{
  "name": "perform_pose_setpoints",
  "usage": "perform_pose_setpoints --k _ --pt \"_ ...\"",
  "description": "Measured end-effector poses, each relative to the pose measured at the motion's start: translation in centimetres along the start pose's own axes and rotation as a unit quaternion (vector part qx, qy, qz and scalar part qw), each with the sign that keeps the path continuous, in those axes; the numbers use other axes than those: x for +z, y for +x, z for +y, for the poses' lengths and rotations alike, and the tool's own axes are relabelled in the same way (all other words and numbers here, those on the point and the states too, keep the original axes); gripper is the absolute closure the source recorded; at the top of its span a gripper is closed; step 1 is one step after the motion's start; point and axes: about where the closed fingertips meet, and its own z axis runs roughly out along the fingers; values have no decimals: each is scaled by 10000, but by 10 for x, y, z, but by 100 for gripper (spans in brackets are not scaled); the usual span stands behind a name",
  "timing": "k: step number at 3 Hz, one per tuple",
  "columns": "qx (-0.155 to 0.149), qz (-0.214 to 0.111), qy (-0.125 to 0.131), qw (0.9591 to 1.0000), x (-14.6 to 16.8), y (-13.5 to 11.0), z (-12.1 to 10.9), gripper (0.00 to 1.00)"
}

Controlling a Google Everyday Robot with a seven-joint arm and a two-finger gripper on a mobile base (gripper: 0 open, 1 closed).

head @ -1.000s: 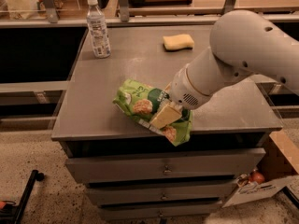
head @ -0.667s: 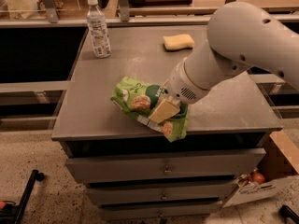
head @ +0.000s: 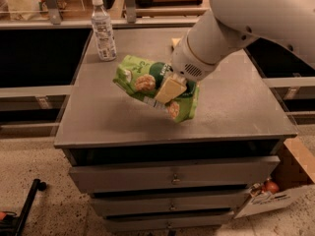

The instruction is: Move green rice chip bag near blue plastic bottle

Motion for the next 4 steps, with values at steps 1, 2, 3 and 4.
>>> perform_pose_setpoints --k 1,2,3,4 --pt "-128 -27 128 9998 9 -12 -18 100" --pt "-290 -139 147 9994 25 -27 -36 100" --pt "-454 -300 86 9985 46 -44 -49 100" --pt "-702 -402 25 9967 66 -64 -59 100"
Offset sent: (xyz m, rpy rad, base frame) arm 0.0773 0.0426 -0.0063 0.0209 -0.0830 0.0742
